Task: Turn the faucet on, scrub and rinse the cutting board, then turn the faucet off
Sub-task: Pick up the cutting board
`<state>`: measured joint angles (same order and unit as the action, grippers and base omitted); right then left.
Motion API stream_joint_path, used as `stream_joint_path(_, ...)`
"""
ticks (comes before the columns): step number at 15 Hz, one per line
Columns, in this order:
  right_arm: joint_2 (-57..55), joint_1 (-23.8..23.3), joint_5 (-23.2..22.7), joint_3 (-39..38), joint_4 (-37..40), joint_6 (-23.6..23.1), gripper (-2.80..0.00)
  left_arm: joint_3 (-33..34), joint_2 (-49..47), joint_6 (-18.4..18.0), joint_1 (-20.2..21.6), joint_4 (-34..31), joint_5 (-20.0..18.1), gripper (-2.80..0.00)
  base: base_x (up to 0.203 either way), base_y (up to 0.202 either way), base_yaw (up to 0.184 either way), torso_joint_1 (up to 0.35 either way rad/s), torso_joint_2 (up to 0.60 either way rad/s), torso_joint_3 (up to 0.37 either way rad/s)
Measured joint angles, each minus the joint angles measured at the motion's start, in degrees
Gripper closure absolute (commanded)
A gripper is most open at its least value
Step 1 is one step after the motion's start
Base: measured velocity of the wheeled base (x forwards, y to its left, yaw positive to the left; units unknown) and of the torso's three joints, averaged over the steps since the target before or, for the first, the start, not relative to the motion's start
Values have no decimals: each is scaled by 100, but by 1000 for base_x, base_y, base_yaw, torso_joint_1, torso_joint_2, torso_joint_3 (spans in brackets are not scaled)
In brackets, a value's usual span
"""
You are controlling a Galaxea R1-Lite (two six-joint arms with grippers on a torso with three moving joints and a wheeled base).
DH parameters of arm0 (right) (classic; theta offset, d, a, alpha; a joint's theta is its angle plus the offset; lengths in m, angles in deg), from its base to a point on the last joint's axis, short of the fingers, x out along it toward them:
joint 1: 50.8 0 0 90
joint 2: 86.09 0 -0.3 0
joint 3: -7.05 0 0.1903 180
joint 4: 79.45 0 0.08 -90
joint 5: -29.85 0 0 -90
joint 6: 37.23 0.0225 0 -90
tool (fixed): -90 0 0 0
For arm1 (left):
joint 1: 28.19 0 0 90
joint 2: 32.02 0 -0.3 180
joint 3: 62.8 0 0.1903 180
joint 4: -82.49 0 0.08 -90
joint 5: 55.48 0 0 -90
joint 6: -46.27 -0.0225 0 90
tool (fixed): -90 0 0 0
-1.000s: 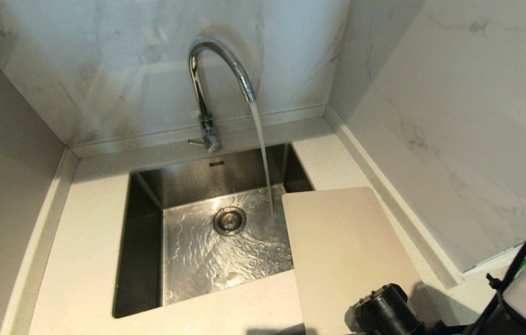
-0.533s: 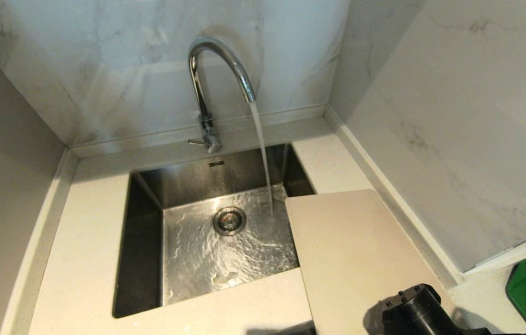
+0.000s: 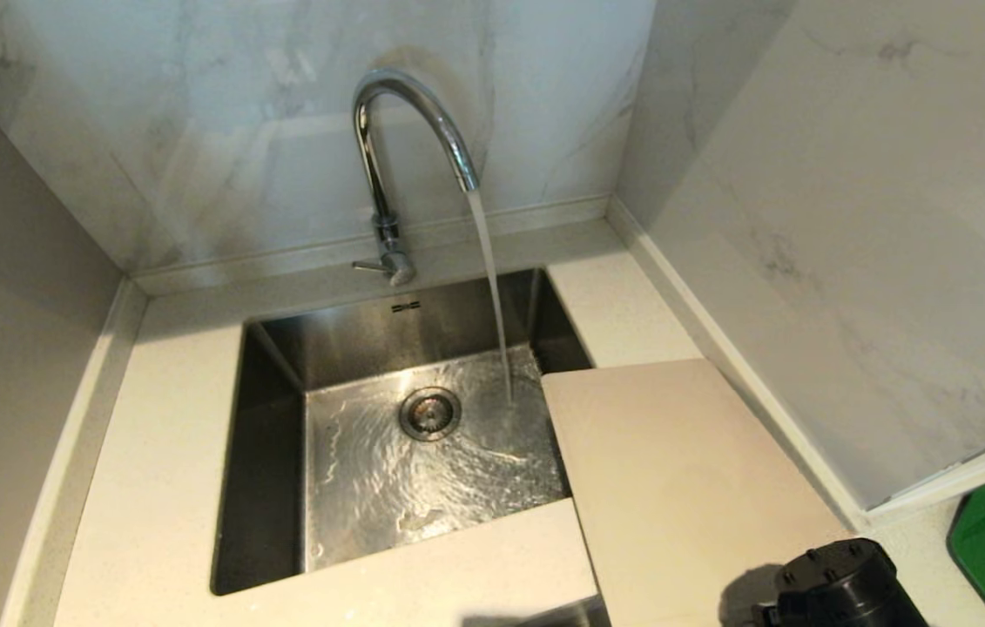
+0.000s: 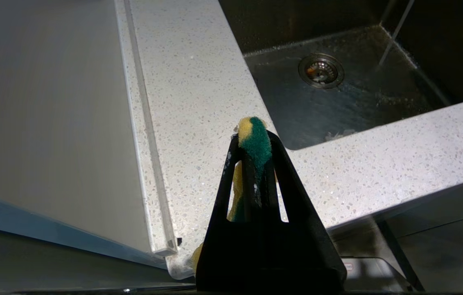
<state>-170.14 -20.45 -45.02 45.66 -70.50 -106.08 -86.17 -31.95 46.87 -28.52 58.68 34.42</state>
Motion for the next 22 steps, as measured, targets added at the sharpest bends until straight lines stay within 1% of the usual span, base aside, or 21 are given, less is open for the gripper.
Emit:
stream_joint_path(3, 513, -263, -9, 0, 41, -671, 0, 0, 0, 0, 0, 0, 5, 0, 0, 0, 0, 0, 0, 0)
stream_joint_path(5, 830, -332, 21, 40, 263, -1023, 0, 0, 0, 1, 0, 0, 0, 0, 0, 0, 0, 0, 0, 0)
stream_joint_path(7, 1048, -348, 72, 138, 341, -1420, 0, 0, 0, 4, 0, 2, 2, 0, 0, 0, 0, 0, 0, 0)
stream_joint_path(10, 1341, -353, 184, 229, 339, -2144, 0, 0, 0, 0, 0, 0, 5, 0, 0, 0, 0, 0, 0, 0)
stream_joint_path(16, 1829, -345, 280, 340, 296, -3164, 0, 0, 0, 2, 0, 0, 0, 0, 0, 0, 0, 0, 0, 0)
stream_joint_path(18, 1955, -348, 264, 538, 308, -3393, 0, 0, 0, 0, -2, 1, 1, 0, 0, 0, 0, 0, 0, 0)
stream_joint_path(20, 1996, -348, 194, 691, 312, -3430, 0, 0, 0, 0, 0, 1, 0, 0, 0, 0, 0, 0, 0, 0)
stream_joint_path(22, 2031, -350, -28, 831, 308, -3459, 0, 0, 0, 2, -2, 0, 5, 0, 0, 0, 0, 0, 0, 0)
